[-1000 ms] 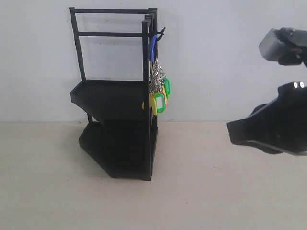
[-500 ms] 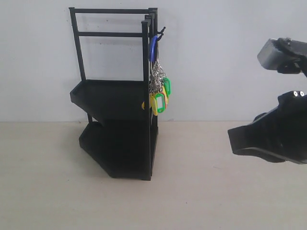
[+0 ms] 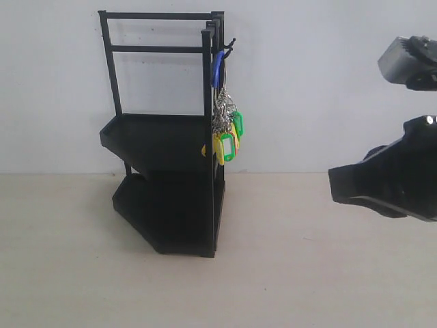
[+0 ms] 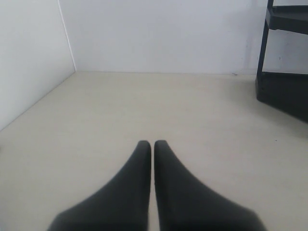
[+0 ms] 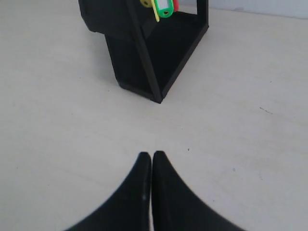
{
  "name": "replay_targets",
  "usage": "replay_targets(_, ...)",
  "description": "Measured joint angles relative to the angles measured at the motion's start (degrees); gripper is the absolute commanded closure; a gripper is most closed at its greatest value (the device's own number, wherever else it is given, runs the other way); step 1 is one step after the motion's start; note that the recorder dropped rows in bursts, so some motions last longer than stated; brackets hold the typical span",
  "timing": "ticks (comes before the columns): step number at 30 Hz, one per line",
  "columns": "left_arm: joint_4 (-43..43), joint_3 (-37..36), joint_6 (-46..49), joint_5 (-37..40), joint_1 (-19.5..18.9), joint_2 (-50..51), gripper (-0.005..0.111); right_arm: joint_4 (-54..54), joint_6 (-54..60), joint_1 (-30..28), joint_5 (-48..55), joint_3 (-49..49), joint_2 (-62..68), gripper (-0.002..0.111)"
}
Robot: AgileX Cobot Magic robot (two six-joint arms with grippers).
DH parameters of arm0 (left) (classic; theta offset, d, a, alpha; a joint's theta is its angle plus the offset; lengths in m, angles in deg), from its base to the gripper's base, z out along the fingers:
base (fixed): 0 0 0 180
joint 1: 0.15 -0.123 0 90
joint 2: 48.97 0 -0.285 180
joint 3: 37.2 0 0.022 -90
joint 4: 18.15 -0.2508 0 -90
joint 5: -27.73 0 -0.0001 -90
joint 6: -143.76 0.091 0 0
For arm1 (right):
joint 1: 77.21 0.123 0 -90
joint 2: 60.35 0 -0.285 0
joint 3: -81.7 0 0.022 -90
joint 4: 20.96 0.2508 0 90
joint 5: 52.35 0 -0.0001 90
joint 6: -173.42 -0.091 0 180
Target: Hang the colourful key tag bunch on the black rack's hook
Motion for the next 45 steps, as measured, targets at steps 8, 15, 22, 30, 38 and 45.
replay_targets(8, 0.0, 0.0, 0.0, 0.0, 0.0, 0.0, 0.102, 0.12, 0.0, -0.14, -19.94, 18.92, -17.33, 0.108)
replay_targets(15, 0.0, 0.0, 0.0, 0.0, 0.0, 0.0, 0.102, 0.22, -0.03, -7.71, -28.85, 34.93, -37.13, 0.108)
replay_targets(22, 0.0, 0.0, 0.0, 0.0, 0.0, 0.0, 0.102, 0.22, -1.31, -18.18, -28.99, 45.91, -57.3, 0.108)
replay_targets(30, 0.0, 0.0, 0.0, 0.0, 0.0, 0.0, 0.102, 0.22, -10.31, -18.45, -28.05, 47.82, -58.67, 0.108)
replay_targets(38, 0.0, 0.0, 0.0, 0.0, 0.0, 0.0, 0.102, 0.62, -9.66, -18.45, -25.35, 47.86, -58.67, 0.108)
replay_targets(45, 0.0, 0.0, 0.0, 0.0, 0.0, 0.0, 0.102, -9.16, -5.83, -18.45, -22.03, 48.08, -58.67, 0.108)
